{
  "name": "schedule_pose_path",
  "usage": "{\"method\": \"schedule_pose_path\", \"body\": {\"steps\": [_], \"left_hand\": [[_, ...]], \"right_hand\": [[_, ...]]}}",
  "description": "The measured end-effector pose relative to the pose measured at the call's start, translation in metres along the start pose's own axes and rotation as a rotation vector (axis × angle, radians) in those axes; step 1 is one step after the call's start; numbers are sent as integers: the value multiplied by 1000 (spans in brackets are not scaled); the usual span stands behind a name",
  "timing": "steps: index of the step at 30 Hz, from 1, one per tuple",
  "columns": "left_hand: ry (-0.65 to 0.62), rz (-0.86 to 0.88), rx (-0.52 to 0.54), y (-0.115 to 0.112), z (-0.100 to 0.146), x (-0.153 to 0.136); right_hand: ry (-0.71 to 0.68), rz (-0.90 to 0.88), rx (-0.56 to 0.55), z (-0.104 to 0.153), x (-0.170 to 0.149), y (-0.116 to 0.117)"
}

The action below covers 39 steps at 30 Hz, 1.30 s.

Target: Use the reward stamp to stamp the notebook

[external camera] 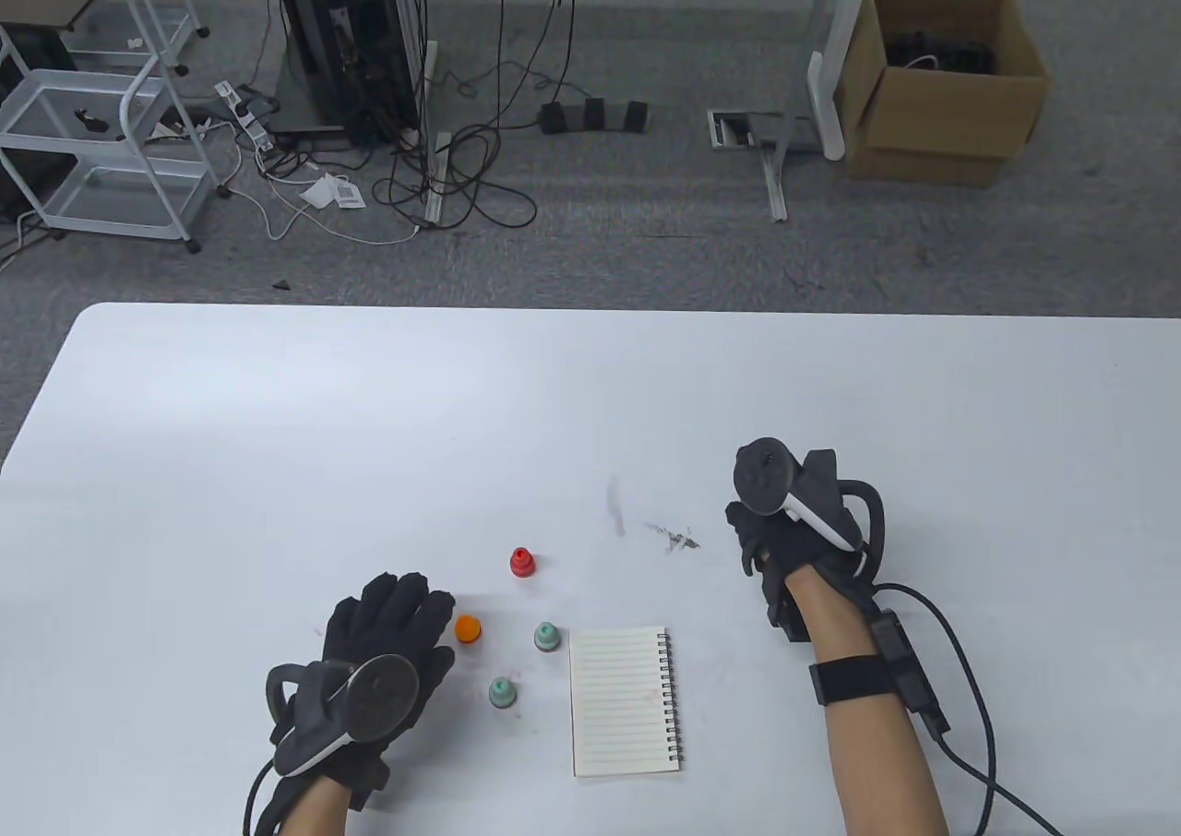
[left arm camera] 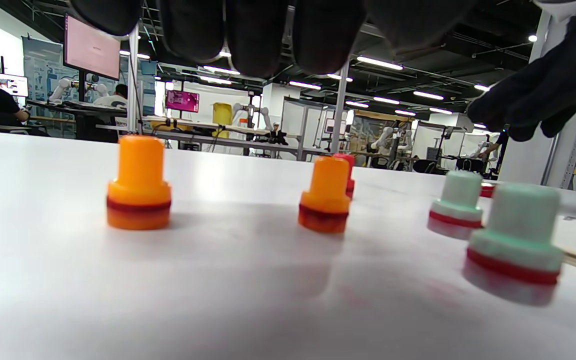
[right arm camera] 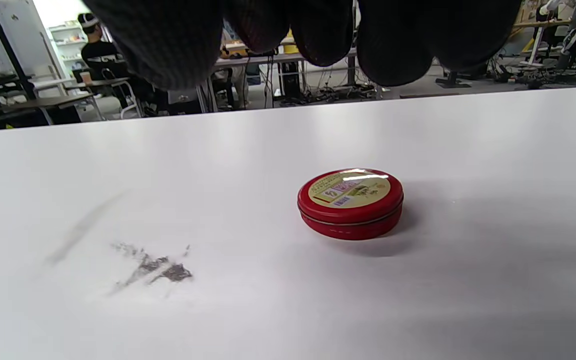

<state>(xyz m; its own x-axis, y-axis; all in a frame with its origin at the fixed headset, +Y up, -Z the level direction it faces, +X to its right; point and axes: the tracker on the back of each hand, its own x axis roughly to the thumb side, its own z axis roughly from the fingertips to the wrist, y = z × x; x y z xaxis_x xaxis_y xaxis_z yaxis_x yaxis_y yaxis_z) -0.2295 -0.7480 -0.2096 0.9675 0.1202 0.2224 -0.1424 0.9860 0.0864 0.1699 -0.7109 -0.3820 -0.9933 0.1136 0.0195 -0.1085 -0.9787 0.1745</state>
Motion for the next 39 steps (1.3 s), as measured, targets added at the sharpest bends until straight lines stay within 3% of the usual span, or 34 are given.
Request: {"method": "schedule_pose_path", "body": {"steps": [13, 17, 24, 28, 39], "left_hand": [[28, 4, 24, 6, 2, -6], [22, -12, 28, 6, 3, -5], [27, -10, 23, 4, 2, -7], [27, -17, 18, 4, 2, -6], [30, -27, 10, 4, 3, -7]], "right_hand": [[86, 9, 160, -47, -15, 28], [126, 13, 270, -56, -21, 41], [137, 23, 305, -60, -26, 54], [137, 88, 260, -61, -23, 59], [154, 121, 286, -69, -24, 59]]}}
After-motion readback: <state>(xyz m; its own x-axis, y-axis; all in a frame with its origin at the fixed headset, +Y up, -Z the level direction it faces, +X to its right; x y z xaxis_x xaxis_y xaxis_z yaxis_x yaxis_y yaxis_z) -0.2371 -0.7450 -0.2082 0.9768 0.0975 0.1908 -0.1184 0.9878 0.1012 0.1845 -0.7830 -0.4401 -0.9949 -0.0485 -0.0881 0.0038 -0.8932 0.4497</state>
